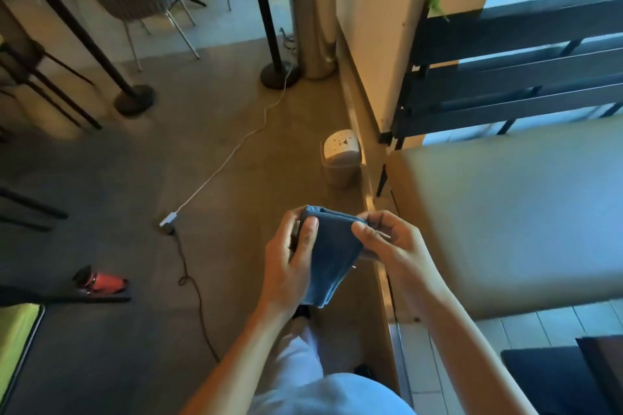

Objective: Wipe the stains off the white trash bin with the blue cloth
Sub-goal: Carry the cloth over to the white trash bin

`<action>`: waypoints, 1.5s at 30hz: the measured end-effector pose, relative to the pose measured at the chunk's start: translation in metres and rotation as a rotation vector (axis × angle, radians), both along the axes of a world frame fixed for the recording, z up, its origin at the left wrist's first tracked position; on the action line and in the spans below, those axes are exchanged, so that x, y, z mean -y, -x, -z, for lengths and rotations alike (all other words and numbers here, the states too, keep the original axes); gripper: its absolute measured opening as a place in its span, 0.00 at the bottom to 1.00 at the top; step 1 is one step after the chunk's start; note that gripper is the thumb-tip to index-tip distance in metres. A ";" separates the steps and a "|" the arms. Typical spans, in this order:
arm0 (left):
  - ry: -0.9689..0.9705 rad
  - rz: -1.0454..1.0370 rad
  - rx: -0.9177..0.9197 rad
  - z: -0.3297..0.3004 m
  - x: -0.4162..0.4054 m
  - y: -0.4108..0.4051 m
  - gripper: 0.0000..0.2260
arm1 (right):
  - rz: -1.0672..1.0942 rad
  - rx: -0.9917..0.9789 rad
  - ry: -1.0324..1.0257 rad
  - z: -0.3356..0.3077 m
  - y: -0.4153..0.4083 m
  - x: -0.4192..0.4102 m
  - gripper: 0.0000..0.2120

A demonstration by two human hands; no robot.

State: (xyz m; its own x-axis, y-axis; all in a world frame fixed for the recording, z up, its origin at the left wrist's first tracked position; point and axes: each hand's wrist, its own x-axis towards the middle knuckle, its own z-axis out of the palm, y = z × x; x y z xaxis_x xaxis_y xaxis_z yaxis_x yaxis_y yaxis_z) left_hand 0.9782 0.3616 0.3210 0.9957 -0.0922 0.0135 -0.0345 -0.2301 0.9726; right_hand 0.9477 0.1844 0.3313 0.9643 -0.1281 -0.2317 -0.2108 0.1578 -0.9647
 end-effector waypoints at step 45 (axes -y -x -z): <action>-0.094 0.474 0.043 0.013 0.068 -0.701 0.08 | 0.432 -0.068 -0.167 0.025 -0.620 0.034 0.10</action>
